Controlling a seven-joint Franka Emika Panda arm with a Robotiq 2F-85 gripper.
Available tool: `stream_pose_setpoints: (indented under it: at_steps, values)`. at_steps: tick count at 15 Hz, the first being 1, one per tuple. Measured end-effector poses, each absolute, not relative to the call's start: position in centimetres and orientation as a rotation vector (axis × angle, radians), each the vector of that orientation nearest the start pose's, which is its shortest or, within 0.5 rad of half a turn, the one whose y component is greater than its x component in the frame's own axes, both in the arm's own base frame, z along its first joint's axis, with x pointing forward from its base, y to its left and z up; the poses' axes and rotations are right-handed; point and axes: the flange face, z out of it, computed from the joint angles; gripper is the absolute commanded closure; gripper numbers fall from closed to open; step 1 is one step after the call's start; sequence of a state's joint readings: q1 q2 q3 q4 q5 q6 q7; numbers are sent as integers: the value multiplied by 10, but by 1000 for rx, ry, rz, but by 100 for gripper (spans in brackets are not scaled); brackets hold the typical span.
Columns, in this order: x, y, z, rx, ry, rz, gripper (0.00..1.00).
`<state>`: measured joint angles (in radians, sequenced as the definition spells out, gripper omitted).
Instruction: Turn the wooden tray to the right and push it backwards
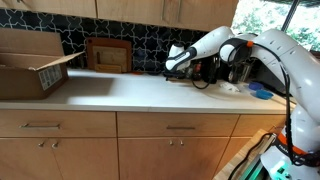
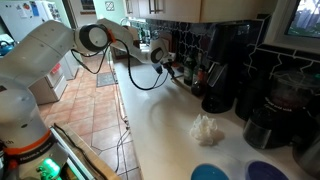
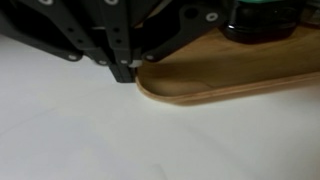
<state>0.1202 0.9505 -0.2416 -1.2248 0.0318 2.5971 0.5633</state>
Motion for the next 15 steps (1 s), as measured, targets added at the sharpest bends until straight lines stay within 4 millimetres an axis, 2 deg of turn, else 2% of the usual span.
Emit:
stream_pose_setpoints:
  at_steps: [5, 9, 11, 15]
  values:
    - [780, -45, 260, -2988, 743, -414, 98]
    - [763, -66, 264, -3011, 727, -162, 98]
    - [759, -81, 264, -3020, 755, -125, 99]
    - [759, -103, 262, -3034, 799, -165, 99]
